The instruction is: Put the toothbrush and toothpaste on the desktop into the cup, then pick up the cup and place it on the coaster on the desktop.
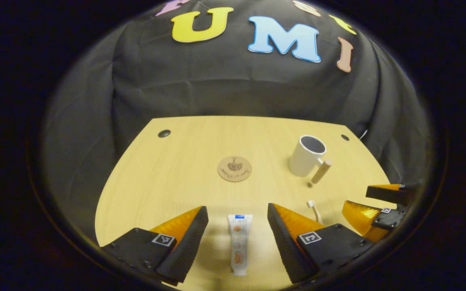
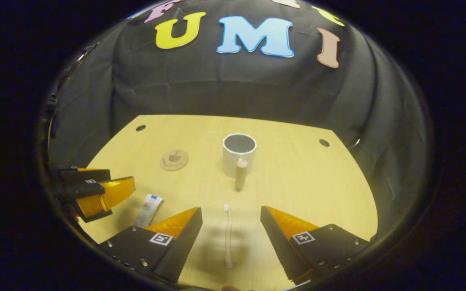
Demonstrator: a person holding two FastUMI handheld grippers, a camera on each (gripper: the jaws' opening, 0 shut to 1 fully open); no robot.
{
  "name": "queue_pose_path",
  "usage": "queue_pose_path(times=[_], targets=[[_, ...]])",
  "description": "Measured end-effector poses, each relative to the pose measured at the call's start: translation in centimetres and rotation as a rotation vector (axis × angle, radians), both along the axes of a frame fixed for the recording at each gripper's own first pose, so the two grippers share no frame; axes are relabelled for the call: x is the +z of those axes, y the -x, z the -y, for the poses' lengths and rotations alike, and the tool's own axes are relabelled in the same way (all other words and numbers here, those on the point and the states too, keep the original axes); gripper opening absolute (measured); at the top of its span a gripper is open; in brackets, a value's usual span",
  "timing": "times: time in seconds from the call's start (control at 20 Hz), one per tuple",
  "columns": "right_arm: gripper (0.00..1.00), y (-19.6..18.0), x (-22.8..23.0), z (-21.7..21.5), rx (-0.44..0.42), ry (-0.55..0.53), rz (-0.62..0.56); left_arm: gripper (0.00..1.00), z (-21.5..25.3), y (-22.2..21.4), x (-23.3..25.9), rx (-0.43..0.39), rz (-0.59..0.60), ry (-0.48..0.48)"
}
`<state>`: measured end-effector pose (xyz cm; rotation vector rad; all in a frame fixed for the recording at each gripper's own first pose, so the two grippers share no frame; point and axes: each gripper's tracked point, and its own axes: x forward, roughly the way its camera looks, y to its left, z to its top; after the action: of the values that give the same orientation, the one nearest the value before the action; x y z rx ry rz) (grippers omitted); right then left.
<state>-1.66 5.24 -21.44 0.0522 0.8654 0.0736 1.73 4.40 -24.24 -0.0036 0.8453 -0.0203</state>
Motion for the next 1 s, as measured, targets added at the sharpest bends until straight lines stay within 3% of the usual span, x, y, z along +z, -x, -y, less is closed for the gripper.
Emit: queue_pose_path(times=[0.35,0.75,0.9,0.95,1.0], targets=[[0.91,1.7,-5.3,-1.5,0.046,-0.03,-0.237,0.95,-0.3,2.1,-6.1,0.04,-0.23,0.039],[0.92,2.8,-9.6,-1.9,0.08,-0.025,-0.434,0.95,-0.6,4.0,-9.9,0.046,-0.383,0.037],[0.9,2.9,-10.6,-2.0,0.074,-0.035,-0.489,0.95,-0.2,4.1,-10.5,0.028,-0.413,0.035],[0.78,2.9,-10.6,-2.3,0.075,-0.047,-0.508,0.95,-0.1,4.1,-10.7,0.024,-0.424,0.037],[0.76,3.0,-10.9,-2.5,0.077,-0.052,-0.524,1.0,0.1,4.2,-11.0,0.021,-0.433,0.038]])
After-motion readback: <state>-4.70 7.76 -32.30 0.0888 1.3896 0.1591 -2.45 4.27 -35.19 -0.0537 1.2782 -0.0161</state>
